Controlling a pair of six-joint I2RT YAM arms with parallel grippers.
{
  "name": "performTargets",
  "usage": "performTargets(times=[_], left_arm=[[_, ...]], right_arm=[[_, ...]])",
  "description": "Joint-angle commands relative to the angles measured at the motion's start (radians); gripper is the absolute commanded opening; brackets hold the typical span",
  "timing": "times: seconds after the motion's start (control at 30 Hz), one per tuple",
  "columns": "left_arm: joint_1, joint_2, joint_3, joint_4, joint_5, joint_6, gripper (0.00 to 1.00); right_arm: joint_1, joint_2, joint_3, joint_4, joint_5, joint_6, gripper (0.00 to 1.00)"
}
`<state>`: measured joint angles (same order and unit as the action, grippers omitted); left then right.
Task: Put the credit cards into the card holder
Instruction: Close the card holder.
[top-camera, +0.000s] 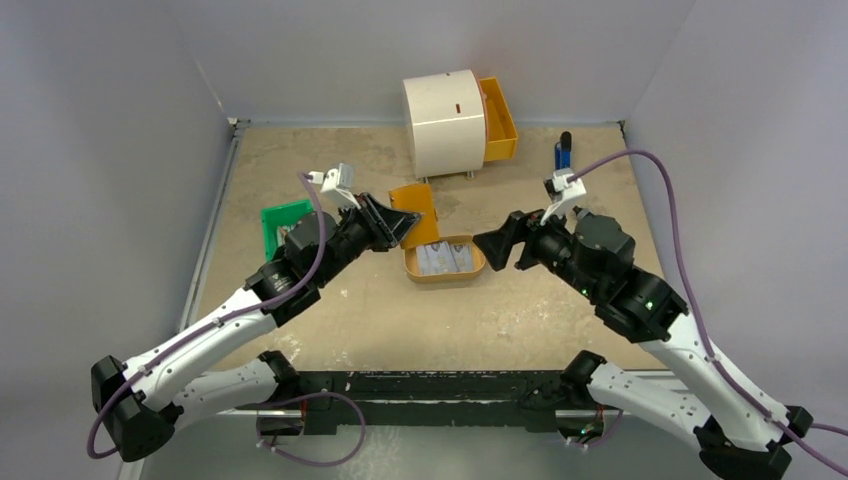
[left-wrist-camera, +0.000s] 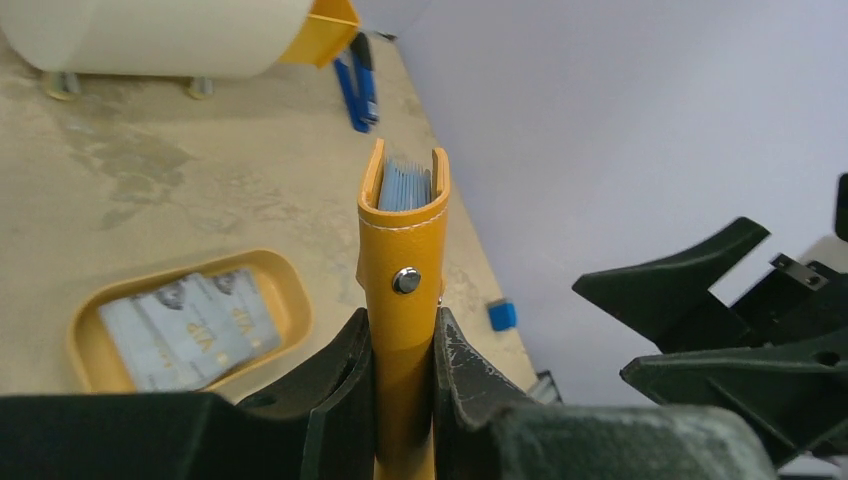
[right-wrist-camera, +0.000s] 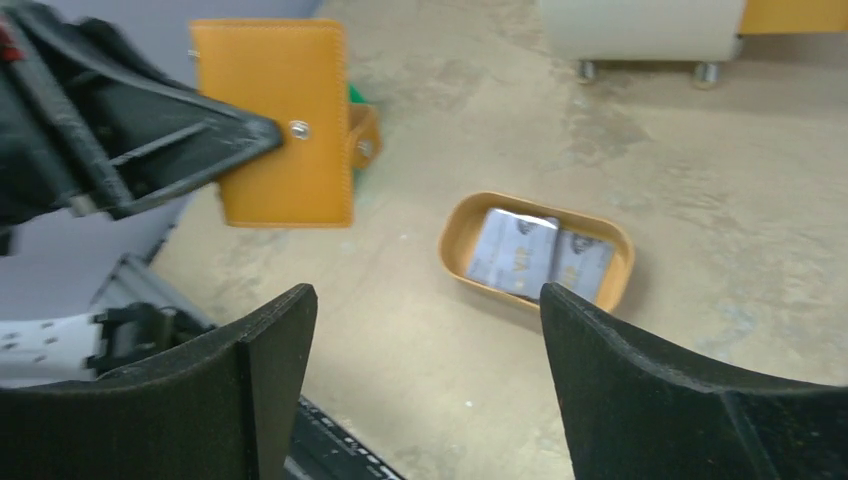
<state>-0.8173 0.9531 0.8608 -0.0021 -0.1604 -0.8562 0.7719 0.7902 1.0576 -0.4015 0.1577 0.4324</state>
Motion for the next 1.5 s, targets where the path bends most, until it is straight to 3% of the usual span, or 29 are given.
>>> performTargets(times=[0.0, 0.23, 0.8, 1.17, 1.47], left_arm=[[0.012, -0.038, -0.022, 0.246, 0.231, -0.071, 0.0], [0.012, -0.051, -0.017, 0.268, 0.292, -0.079, 0.0], [0.012, -0.092, 0.003, 0.222, 0.302, -0.049, 0.0], [0.013, -0.099, -0.005, 0.229, 0.317, -0.054, 0.0], [0.012, -0.106, -0.014, 0.237, 0.321, -0.058, 0.0]], right_arm=[[0.0, -0.035, 0.041, 0.072, -0.168, 0.021, 0.79], [0.0, 0.032, 0.077, 0.171, -0.292, 0.074, 0.68], [0.0, 0.129, 0.111, 0.173, -0.308, 0.114, 0.45], [0.001, 0.142, 0.101, 0.197, -0.277, 0.127, 0.41], [0.001, 0.145, 0.092, 0.198, -0.27, 0.13, 0.19]])
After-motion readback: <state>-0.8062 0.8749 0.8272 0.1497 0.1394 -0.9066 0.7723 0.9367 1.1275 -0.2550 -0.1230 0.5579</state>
